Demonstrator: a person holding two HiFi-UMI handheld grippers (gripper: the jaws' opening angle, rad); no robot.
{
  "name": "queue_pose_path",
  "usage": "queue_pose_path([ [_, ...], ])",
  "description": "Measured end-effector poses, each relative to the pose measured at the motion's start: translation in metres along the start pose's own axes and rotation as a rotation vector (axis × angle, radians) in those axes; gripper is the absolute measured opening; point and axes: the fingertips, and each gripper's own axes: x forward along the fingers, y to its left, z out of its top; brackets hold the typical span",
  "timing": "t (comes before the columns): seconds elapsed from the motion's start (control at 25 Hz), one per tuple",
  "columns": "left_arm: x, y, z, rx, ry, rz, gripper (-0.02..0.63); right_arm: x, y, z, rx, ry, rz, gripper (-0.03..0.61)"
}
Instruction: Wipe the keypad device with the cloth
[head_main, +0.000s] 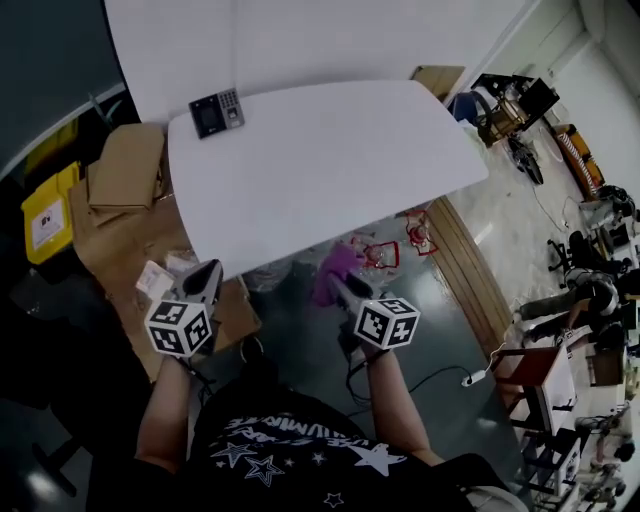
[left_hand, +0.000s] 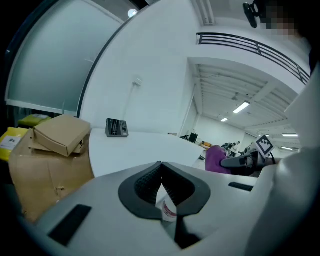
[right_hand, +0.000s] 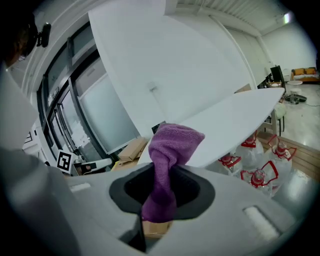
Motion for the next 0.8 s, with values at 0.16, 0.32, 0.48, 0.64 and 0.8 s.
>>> queue_pose_path([
  [0.16,0.014,0.029,0.008,-0.041,0.008,0.010,0.007,0.034,0.008,0.019,-0.015,0.013,0.010,0.092],
  [0.32,0.021,0.057,0.017,-0.067,0.003,0.016,0.006,0.060,0.012,0.031,-0.029,0.029,-0.002,0.092],
  [0.48,0.022,0.084,0.028,-0.077,-0.011,0.024,0.006,0.083,0.020,0.042,-0.040,0.015,0.001,0.092],
  [0.64,0.019,0.102,0.032,-0.090,-0.020,0.041,0.006,0.103,0.030,0.040,-0.038,0.021,0.013,0.092],
  [0.8,0.016,0.111,0.034,-0.097,-0.021,0.059,0.006,0.116,0.034,0.035,-0.043,0.051,0.032,0.092],
])
